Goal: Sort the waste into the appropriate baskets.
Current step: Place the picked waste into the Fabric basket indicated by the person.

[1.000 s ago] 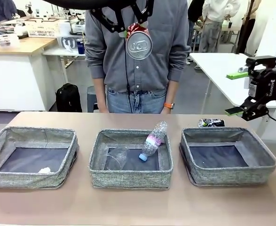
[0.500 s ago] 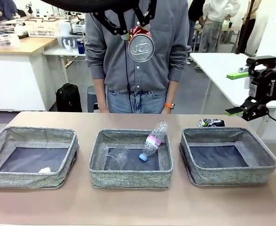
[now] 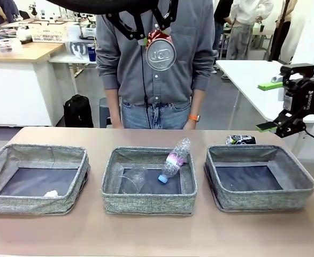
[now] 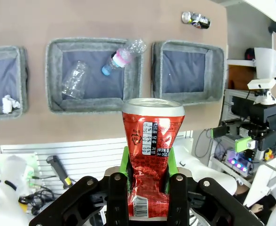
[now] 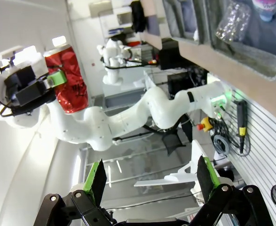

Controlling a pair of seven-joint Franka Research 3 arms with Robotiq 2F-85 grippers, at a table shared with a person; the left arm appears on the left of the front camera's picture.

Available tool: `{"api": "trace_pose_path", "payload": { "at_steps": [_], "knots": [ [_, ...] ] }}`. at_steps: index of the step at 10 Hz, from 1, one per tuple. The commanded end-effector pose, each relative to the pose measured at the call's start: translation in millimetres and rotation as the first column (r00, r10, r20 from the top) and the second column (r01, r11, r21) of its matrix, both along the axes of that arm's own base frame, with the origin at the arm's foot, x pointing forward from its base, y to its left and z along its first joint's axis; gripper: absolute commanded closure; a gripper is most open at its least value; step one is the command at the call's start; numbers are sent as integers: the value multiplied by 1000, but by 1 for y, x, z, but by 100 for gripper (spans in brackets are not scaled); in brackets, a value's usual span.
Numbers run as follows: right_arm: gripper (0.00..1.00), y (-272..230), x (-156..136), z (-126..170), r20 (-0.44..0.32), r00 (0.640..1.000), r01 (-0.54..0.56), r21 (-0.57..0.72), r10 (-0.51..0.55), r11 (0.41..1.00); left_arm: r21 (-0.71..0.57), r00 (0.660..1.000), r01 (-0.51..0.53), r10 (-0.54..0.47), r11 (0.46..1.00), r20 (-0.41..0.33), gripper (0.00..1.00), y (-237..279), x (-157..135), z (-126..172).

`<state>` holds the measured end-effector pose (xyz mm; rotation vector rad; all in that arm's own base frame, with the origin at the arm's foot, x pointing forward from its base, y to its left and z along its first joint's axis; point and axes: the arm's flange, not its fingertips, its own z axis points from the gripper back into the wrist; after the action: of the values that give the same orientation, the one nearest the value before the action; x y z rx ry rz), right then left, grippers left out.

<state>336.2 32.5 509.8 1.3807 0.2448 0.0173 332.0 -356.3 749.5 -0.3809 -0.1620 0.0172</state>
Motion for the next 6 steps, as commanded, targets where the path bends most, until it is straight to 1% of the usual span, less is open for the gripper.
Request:
{"api": "trace_pose_path", "payload": {
  "at_steps": [1,6],
  "knots": [
    [0,-1,3,5,11,1000,-9,14,8,1000,-4,1000,-8,8,1000,6,69,3,-2,1],
    [0,-1,3,5,11,1000,-9,14,8,1000,-4,1000,-8,8,1000,6,69,3,-2,1]
  ]
}}
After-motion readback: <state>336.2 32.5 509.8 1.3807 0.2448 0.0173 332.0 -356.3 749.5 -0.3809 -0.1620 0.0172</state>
